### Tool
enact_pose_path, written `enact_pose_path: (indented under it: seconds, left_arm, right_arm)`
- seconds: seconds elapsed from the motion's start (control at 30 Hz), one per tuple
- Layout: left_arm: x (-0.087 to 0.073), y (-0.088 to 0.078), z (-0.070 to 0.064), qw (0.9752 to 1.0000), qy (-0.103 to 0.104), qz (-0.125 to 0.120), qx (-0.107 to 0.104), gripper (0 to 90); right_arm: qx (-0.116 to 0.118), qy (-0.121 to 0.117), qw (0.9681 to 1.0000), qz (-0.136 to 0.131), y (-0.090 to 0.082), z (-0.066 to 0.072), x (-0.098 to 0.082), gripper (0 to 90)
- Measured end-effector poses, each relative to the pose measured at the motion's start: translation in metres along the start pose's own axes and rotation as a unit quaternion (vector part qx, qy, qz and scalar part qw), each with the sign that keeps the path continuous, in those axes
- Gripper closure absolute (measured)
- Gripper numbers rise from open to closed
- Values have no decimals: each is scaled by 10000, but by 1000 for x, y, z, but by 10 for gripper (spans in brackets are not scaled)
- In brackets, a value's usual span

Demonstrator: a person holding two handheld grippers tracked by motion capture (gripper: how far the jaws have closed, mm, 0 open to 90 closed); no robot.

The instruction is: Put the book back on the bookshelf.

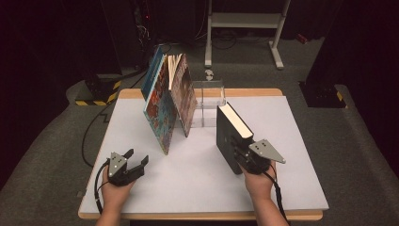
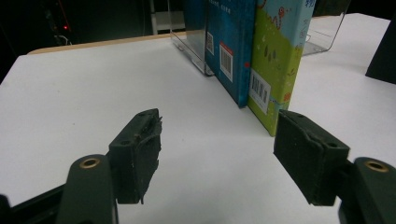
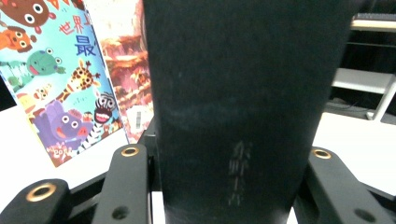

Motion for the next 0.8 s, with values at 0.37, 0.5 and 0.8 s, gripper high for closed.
enact_pose_path:
  seconds: [0.37, 0.5, 0.8]
  left_arm:
    - [2, -4, 1, 9999, -92, -30, -35, 317]
    - [2, -4, 1, 9999, -82, -30, -90, 316]
    - [3, -6, 2, 9996, -231, -92, -156, 317]
  right_arm:
    - [-245, 42, 9996, -141, 47, 7, 31, 542]
    - [-271, 38, 9996, -109, 71, 9, 39, 543]
    - [-445, -15, 9990, -14, 121, 13, 43, 542]
Point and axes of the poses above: each handheld gripper's, and its own axes: y roughly forward along the jaws, x roughly out of its top, z roughly to its left, the point moved 1 cm from there along y, roughly forward along the jaws, and after that the axes turned 3 degrees about -x, right-handed, at the moved point
